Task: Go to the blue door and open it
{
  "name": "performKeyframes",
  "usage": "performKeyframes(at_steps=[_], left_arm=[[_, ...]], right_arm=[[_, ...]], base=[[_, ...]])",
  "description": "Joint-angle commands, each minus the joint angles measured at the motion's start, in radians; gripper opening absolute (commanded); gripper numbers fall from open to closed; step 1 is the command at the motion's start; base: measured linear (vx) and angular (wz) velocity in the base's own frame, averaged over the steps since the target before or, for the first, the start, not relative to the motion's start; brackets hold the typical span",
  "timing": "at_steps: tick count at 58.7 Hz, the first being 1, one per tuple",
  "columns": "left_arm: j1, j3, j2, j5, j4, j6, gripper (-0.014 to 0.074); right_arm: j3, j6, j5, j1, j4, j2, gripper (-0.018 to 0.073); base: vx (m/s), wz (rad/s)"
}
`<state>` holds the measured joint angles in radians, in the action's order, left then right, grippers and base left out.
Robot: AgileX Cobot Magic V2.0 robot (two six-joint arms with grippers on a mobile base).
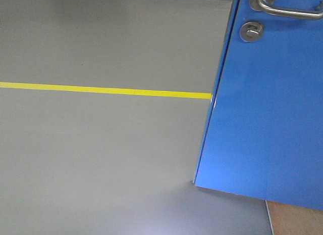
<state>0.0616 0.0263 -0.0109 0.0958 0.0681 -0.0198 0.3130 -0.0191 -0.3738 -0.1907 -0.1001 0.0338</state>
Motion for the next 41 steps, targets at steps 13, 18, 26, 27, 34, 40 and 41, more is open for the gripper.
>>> performKeyframes(at_steps=[13, 18, 26, 27, 34, 40, 41], left_arm=[[0.001, -0.02, -0.014, -0.084, -0.002, -0.007, 0.0073], [0.001, -0.02, -0.014, -0.084, -0.002, -0.007, 0.0073], [0.001, -0.02, -0.014, -0.084, -0.002, -0.007, 0.0073], [0.001, -0.02, -0.014, -0.084, -0.002, -0.007, 0.0073], [0.001, -0.02, -0.014, -0.084, -0.002, -0.007, 0.0073], [0.001, -0.02, -0.014, -0.084, -0.002, -0.007, 0.0073], [0.001, -0.02, -0.014, -0.084, -0.002, -0.007, 0.0073]], right_arm=[[-0.187, 0.205, 0.155, 0.119, 0.259, -0.046, -0.0002], [-0.273, 0.208, 0.216, 0.118, 0.226, -0.054, -0.0002], [-0.344, 0.202, 0.279, 0.118, 0.215, -0.058, -0.0002], [-0.344, 0.187, 0.281, 0.118, 0.217, -0.058, -0.0002], [-0.344, 0.126, 0.304, 0.118, 0.204, -0.058, -0.0002], [-0.345, 0.107, 0.307, 0.118, 0.167, -0.058, -0.0002], [-0.345, 0.107, 0.305, 0.118, 0.162, -0.058, -0.0002]], base=[[0.0, 0.0], [0.0, 0.0], [0.0, 0.0], [0.0, 0.0], [0.0, 0.0], [0.0, 0.0], [0.0, 0.0]])
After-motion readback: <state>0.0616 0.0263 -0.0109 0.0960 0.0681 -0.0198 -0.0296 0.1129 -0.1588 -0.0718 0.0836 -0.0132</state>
